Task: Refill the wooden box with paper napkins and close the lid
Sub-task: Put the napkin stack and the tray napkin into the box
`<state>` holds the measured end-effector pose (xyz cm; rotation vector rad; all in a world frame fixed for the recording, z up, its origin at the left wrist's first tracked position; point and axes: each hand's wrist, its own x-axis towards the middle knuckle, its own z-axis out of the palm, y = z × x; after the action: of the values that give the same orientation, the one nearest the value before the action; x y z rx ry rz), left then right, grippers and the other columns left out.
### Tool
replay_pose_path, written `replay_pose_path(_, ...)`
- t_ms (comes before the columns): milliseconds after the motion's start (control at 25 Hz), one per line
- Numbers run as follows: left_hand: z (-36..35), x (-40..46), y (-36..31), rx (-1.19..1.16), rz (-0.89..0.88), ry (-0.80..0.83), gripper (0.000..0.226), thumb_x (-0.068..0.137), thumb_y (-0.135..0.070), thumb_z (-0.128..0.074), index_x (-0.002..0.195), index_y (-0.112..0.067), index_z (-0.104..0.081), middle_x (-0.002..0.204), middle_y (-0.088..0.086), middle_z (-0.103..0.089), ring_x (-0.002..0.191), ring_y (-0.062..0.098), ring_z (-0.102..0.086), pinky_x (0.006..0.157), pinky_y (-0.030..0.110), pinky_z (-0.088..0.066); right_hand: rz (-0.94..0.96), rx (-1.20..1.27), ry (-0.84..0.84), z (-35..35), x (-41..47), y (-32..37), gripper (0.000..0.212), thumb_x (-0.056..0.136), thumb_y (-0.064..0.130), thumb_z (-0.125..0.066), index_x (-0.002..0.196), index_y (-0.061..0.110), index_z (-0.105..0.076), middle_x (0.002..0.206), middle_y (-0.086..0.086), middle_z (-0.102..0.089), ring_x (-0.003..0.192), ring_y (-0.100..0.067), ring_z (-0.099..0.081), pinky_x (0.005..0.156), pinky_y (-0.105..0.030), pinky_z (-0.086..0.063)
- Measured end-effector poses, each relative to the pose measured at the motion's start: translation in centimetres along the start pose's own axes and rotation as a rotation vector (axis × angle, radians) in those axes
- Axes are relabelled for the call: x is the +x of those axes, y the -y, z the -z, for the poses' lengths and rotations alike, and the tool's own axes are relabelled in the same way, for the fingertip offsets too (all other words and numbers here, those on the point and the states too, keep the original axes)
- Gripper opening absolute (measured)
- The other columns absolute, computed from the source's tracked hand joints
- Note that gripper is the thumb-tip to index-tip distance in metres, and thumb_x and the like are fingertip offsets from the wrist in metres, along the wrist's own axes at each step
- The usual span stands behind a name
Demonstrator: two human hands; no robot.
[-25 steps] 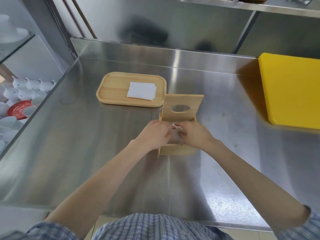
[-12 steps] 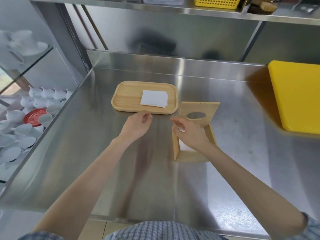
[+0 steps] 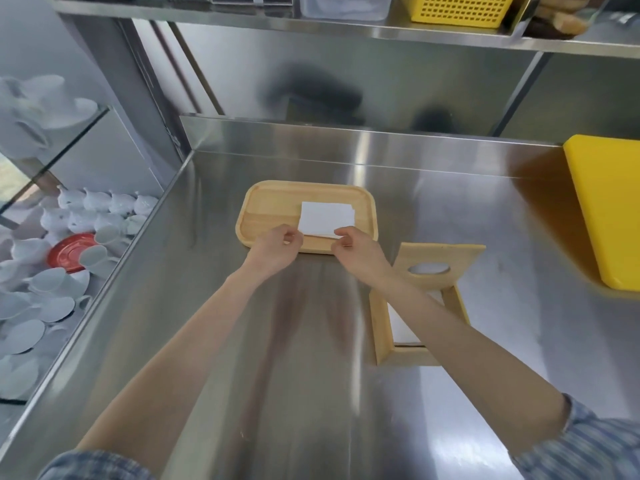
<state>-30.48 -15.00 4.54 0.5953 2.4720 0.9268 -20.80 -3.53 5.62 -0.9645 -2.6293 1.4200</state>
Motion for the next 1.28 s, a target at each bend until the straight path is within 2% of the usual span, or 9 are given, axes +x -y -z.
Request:
replay_pose_path(120,-0.1,2.8,0.1,0.026,0.012,0.03,0.041,0.096,-0.028,-0.039,0.13,-0.008,-0.05,0.135,0.006,-0.054,0.124,0.022,-0.049,0.09,0.023,-0.036,-0.072,0.057,-0.042,-0.4,2.9,0.0,0.04,0.093,0.017,-0.044,0.133,0.012,-0.044,0.131,-0.011,-0.054,0.111,-0.023,-0.053,0.091,-0.028,-0.041)
replay_pose_path(240,-0.4,5.5,0.0,0.075,0.058,0.056,0.043,0.096,-0.029,-0.039,0.132,-0.008,-0.048,0.136,0.005,-0.053,0.122,0.025,-0.05,0.094,0.028,-0.04,-0.164,0.029,-0.072,-0.9,5.8,-0.2,0.044,0.093,0.019,-0.044,0.136,0.011,-0.038,0.135,-0.013,-0.049,0.121,-0.028,-0.05,0.1,-0.036,-0.041)
replay_pose_path(400,-1.2,9.0,-0.1,0.124,0.127,0.101,0.045,0.095,-0.033,-0.04,0.131,-0.006,-0.045,0.131,0.011,-0.056,0.117,0.029,-0.053,0.089,0.032,-0.042,-0.319,-0.121,-0.1,-1.6,9.0,-0.6,0.047,0.094,0.024,-0.043,0.135,0.005,-0.034,0.139,-0.018,-0.04,0.129,-0.034,-0.04,0.105,-0.042,-0.039)
replay_pose_path(560,-2.2,11.5,-0.1,0.148,0.171,0.136,0.05,0.094,-0.034,-0.041,0.127,0.003,-0.044,0.129,0.018,-0.056,0.116,0.032,-0.053,0.088,0.035,-0.044,-0.464,-0.174,-0.14,-2.2,11.6,-0.8,0.049,0.092,0.029,-0.045,0.132,0.003,-0.033,0.141,-0.02,-0.034,0.132,-0.035,-0.032,0.109,-0.042,-0.032)
replay_pose_path(760,-3.3,13.3,0.4,0.19,0.193,0.118,0.047,0.092,-0.034,-0.047,0.121,0.004,-0.046,0.124,0.019,-0.056,0.113,0.033,-0.053,0.086,0.038,-0.044,-0.485,-0.228,-0.171,-3.1,13.5,-1.0,0.052,0.09,0.032,-0.051,0.128,0.001,-0.036,0.139,-0.02,-0.035,0.131,-0.034,-0.032,0.107,-0.039,-0.031)
replay_pose_path(1040,-4.6,13.7,0.6,0.138,0.172,0.119,0.053,0.091,-0.031,-0.05,0.132,0.0,-0.038,0.133,0.016,-0.049,0.122,0.032,-0.047,0.091,0.037,-0.041,-0.569,-0.2,-0.14,-3.2,15.0,-1.3,0.06,0.084,0.025,-0.061,0.132,0.001,-0.034,0.141,-0.017,-0.038,0.131,-0.034,-0.034,0.108,-0.036,-0.032)
replay_pose_path(1160,-4.6,13.8,0.7,0.111,0.171,0.123,0.054,0.091,-0.03,-0.051,0.133,0.0,-0.036,0.135,0.016,-0.047,0.125,0.031,-0.045,0.094,0.037,-0.04,-0.583,-0.139,-0.111,-3.0,15.2,-1.4,0.049,0.082,0.019,-0.058,0.126,0.005,-0.042,0.133,-0.014,-0.05,0.124,-0.031,-0.046,0.101,-0.035,-0.042)
replay_pose_path(1280,-4.1,13.7,0.9,0.058,0.169,0.14,0.052,0.092,-0.03,-0.049,0.133,0.001,-0.039,0.134,0.017,-0.05,0.124,0.032,-0.046,0.095,0.036,-0.04,-0.606,0.031,-0.097,-2.7,14.8,-0.9,0.043,0.083,0.016,-0.054,0.124,0.006,-0.046,0.126,-0.013,-0.056,0.116,-0.03,-0.053,0.08,-0.032,-0.044)
